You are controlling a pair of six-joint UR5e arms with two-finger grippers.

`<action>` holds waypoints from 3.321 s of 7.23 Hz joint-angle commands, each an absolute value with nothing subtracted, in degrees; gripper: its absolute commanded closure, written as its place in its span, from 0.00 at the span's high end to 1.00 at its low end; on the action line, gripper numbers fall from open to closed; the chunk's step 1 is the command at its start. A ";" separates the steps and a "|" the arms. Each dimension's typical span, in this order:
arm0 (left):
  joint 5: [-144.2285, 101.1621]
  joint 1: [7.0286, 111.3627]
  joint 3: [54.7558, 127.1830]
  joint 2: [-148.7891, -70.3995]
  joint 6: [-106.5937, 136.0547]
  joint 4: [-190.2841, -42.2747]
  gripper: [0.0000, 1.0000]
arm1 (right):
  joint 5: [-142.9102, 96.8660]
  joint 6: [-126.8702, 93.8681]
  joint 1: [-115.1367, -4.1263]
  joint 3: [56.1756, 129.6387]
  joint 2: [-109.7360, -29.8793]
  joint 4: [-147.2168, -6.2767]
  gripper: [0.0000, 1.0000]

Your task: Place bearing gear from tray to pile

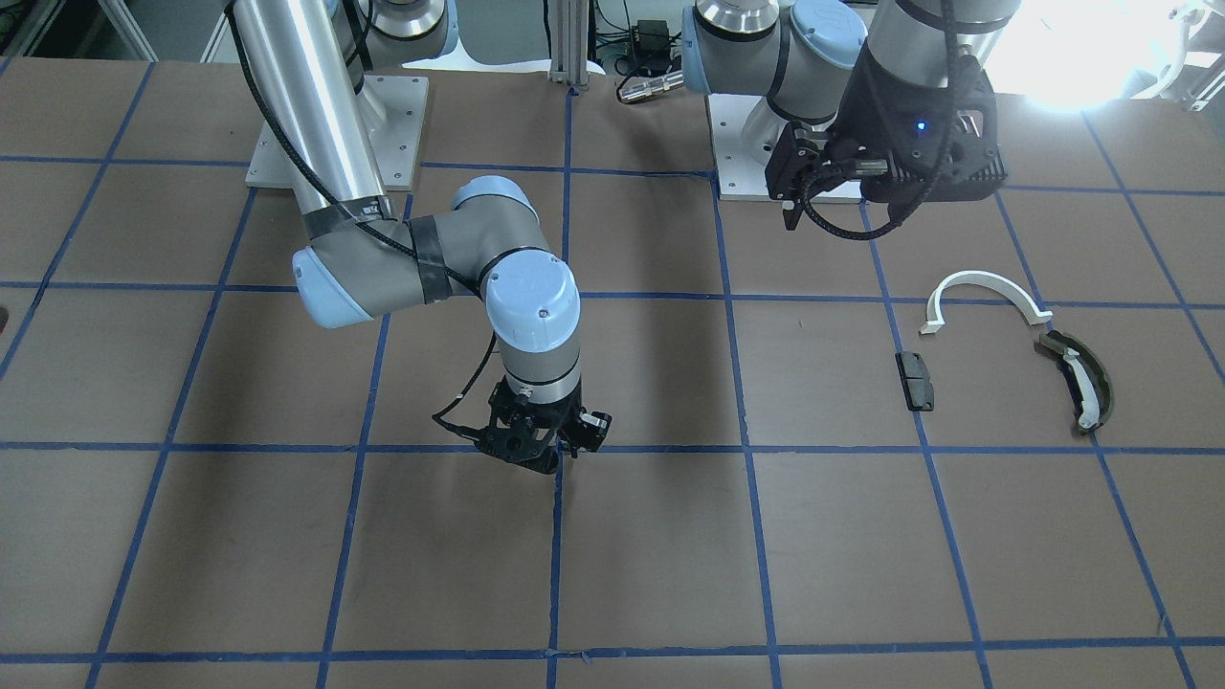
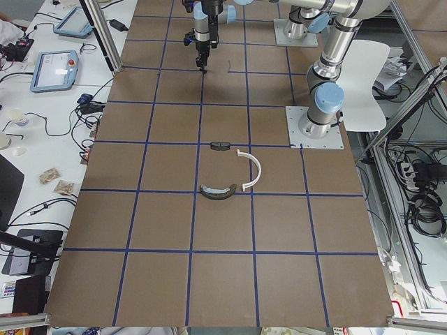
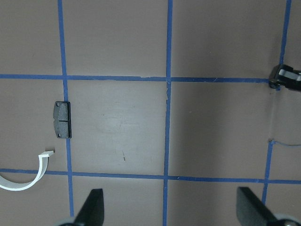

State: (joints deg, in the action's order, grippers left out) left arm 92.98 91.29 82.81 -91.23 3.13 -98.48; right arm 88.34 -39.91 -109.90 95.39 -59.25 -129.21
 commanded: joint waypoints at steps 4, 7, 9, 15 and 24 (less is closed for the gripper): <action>89.31 93.93 90.84 -100.78 3.69 -76.66 1.00 | 88.76 5.06 -83.91 93.17 -74.42 -106.48 0.94; 89.91 104.65 95.97 -107.82 17.90 -63.84 1.00 | 95.78 36.73 -61.86 91.15 -75.41 -105.12 0.91; 90.00 109.05 95.98 -111.86 24.85 -61.28 1.00 | 97.03 45.86 -52.78 88.96 -71.75 -106.69 0.89; 91.84 112.23 96.32 -121.54 30.15 -50.10 1.00 | 95.02 63.88 -40.44 80.77 -52.48 -117.48 0.85; 91.67 112.41 96.85 -123.22 27.60 -47.90 0.62 | 95.19 66.36 -39.73 81.56 -50.01 -119.97 0.62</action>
